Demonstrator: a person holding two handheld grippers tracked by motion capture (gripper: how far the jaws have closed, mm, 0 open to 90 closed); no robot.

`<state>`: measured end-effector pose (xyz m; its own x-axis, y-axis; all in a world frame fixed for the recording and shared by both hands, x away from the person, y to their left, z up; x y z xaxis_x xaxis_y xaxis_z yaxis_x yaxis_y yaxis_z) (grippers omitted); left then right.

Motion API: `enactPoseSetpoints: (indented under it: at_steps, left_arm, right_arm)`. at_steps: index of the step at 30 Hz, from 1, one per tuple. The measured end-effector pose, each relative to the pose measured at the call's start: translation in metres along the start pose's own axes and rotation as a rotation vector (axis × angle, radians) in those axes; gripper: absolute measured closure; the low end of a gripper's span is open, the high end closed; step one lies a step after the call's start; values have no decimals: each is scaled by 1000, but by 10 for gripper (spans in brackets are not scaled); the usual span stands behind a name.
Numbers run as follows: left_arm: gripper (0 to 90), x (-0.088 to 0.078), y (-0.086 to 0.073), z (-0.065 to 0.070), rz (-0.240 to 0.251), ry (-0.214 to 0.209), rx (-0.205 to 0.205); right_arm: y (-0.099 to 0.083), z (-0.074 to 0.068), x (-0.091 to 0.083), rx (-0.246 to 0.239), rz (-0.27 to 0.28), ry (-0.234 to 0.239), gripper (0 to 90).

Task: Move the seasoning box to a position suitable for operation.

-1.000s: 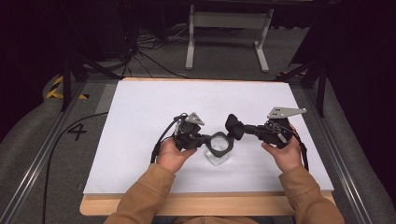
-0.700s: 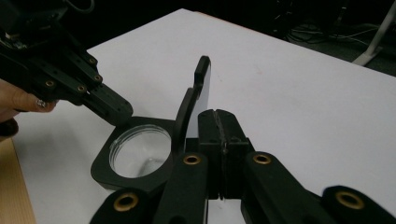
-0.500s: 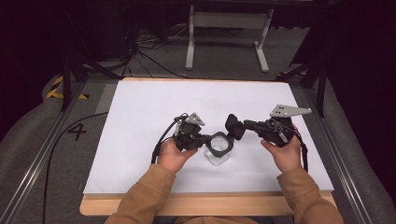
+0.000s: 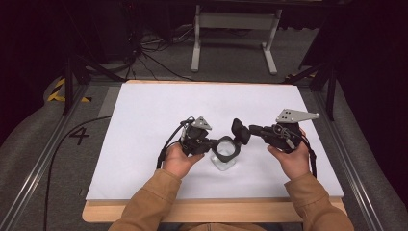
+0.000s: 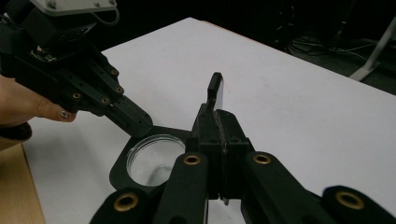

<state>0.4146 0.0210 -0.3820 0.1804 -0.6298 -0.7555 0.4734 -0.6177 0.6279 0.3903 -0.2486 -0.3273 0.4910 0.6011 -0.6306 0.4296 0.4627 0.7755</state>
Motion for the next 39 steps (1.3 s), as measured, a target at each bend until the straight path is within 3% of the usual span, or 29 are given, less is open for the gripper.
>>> enactPoseSetpoints:
  at_steps: [11,15,22,29,39]
  left_arm:
    - [897,-2,-1,-1,-5,-18,-6]
    - [896,-10,-3,0,-35,23,13]
    - [895,-28,-12,-18,-4,50,-62]
    - [893,-38,-17,-28,11,68,-91]
    - [892,-36,-17,-26,-1,73,-88]
  right_arm:
    - [1,-20,17,-64,-54,68,899]
    - [-1,-24,22,-72,-71,81,899]
    - [-2,-29,29,-87,-98,95,899]
    - [-6,-34,39,-100,-135,104,899]
    - [-13,-39,54,-116,-196,113,898]
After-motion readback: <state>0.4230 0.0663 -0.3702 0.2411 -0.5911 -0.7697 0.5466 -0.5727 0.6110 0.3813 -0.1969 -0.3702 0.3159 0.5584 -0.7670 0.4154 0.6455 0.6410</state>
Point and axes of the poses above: each handheld gripper's, and its own axes: x roughly forward along the jaws, y roughly out of its top, z roughly to its right, the point moved 1 cm from there along x, roughly forward along the jaws, and after that the axes turned 11 degrees about -z, right-handed, at the moved point
